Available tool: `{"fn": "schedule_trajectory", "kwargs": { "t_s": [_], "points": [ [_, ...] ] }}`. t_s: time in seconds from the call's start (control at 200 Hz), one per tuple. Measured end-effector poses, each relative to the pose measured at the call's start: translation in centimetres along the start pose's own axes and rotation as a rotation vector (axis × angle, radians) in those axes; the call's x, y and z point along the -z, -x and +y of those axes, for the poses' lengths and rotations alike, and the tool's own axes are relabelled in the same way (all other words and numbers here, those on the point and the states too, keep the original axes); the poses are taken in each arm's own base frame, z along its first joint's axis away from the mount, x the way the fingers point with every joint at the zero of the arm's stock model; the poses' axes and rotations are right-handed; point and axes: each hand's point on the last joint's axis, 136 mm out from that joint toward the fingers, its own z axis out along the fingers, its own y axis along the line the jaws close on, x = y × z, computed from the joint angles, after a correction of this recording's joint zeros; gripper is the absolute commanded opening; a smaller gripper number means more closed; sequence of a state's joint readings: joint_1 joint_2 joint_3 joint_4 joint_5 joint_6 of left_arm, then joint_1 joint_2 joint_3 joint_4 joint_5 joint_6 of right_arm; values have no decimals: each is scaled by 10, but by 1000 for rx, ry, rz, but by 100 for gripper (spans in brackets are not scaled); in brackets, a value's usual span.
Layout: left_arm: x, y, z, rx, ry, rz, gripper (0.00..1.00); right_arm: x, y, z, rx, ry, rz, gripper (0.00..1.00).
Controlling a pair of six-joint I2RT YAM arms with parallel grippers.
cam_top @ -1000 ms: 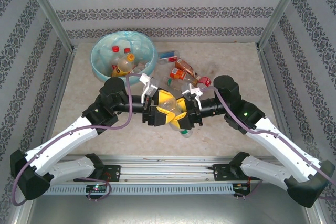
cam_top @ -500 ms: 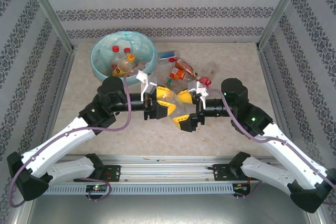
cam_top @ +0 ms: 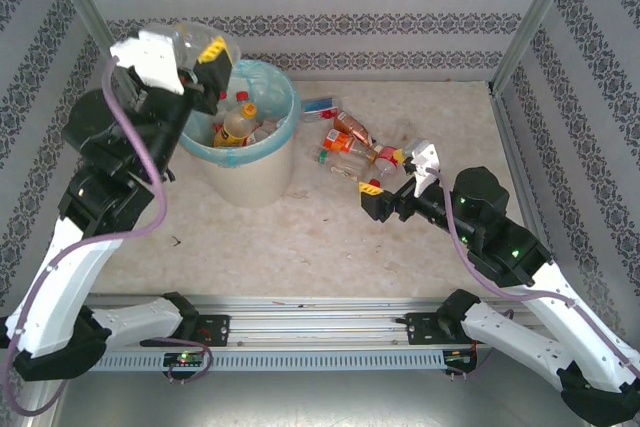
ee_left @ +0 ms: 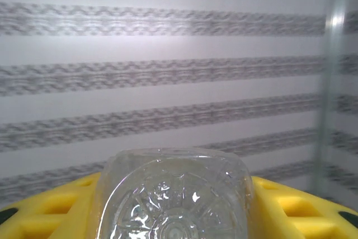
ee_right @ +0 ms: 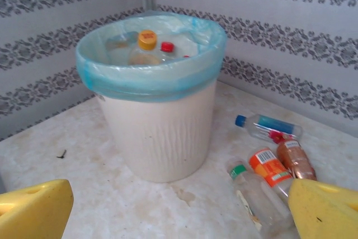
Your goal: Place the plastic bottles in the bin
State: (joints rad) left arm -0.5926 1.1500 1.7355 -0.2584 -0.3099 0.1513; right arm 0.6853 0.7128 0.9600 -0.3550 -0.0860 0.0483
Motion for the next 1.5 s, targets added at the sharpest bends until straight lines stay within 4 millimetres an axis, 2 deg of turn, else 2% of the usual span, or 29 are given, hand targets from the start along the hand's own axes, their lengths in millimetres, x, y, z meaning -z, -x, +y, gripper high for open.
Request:
{"fn": "schedule_trajectory", "kwargs": {
  "t_s": [0.125,0.24,0.36,0.455,0.58,0.689,0.749,0.809,0.839,0.864,0.944,1.009,1.144,1.344,1.499],
  "points": [
    [-31,-30,31,-97,145,110,16,0,-8,-5,-3,-28,29,98],
    [-65,-90,41,-184,195,273,16,4,-11,-7,-3,-43,36,98],
    [-85,-154,49,-232,201,434,16,10,-12,-9,-2,-56,30,98],
    [-89,-192,62,-236,213,522,16,15,-13,-11,-2,-70,28,98],
    [-84,-226,79,-210,236,589,19,19,-15,-12,-2,-79,32,98],
    [-80,-256,91,-138,236,638,26,19,-18,-14,-3,-89,45,98],
    [-76,-273,96,-110,236,668,34,18,-20,-15,-4,-93,50,98],
    [-73,-287,97,-90,231,695,54,17,-22,-16,-7,-96,55,98],
    [-71,-292,97,-81,227,704,64,17,-23,-16,-11,-97,59,98],
    [-70,-295,95,-75,220,712,69,16,-24,-16,-11,-98,63,98],
    [-70,-301,92,-52,200,720,74,13,-28,-17,-23,-100,76,98],
    [-71,-300,90,-39,188,707,75,10,-30,-17,-34,-103,86,98],
    [-68,-293,84,-7,163,664,74,0,-38,-19,-50,-106,123,98],
    [-55,-280,80,18,145,594,65,-22,-47,-21,-62,-111,192,98],
    [-51,-285,77,40,137,577,57,-36,-45,-21,-67,-106,216,98]
  ]
}}
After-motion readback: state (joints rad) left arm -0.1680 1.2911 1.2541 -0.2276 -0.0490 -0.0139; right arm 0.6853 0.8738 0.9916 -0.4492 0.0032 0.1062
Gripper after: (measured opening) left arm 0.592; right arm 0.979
